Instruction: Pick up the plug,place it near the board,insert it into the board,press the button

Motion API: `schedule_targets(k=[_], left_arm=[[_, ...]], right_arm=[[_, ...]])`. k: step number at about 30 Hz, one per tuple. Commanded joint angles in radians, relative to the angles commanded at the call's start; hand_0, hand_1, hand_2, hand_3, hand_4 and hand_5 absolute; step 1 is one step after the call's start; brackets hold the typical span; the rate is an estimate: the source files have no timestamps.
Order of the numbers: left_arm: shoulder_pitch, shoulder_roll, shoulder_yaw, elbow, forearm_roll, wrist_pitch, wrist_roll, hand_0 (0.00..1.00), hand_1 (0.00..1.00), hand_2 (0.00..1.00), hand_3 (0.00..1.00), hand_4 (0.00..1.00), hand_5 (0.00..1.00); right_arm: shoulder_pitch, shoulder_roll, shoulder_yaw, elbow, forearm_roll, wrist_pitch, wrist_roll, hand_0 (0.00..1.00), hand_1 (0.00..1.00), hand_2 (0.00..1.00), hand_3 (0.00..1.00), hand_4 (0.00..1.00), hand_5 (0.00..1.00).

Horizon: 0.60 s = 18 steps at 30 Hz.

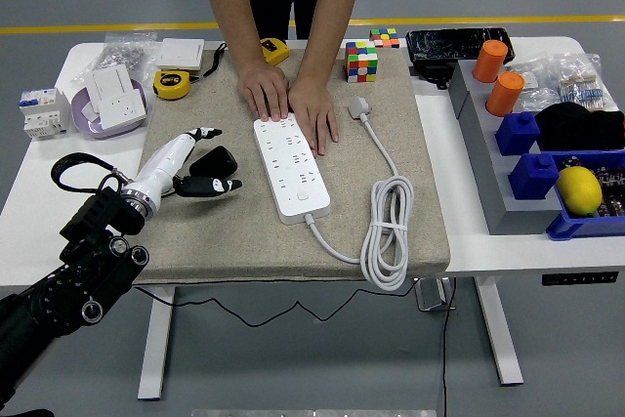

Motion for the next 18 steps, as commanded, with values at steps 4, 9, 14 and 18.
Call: schedule_targets(k=[4, 9, 14, 18], left_arm=[[-0.006, 0.0, 0.01, 0.022, 0.027, 0.017, 0.0, 0.86, 0.842, 0.728, 0.744, 0.998, 0.333], [-0.012, -0.006, 0.011, 0.054, 0.078, 0.042, -0.007, 0.775, 0.76, 0.682, 0.724, 0.998, 0.339], [-0.016, -0.01, 0.008, 0.067, 0.1, 0.068, -0.015, 0.692, 0.667, 0.639, 0.696, 0.998, 0.342], [-0.019, -0.01, 0.008, 0.076, 0.115, 0.095, -0.021, 0.628, 0.623, 0.591, 0.646, 0.998, 0.348]], right_arm=[[-0.001, 0.0, 0.0, 0.0, 0.0, 0.0, 0.0, 0.963, 0.897, 0.85, 0.876, 0.998, 0.936], [-0.002, -0.001, 0.002, 0.0, -0.003, 0.0, 0.0, 0.962, 0.898, 0.85, 0.875, 0.998, 0.938], [-0.001, -0.001, 0.005, 0.0, -0.004, -0.001, -0.001, 0.961, 0.898, 0.85, 0.875, 0.998, 0.938], [-0.002, -0.001, 0.005, 0.0, -0.005, -0.001, 0.0, 0.961, 0.899, 0.849, 0.874, 0.998, 0.94]])
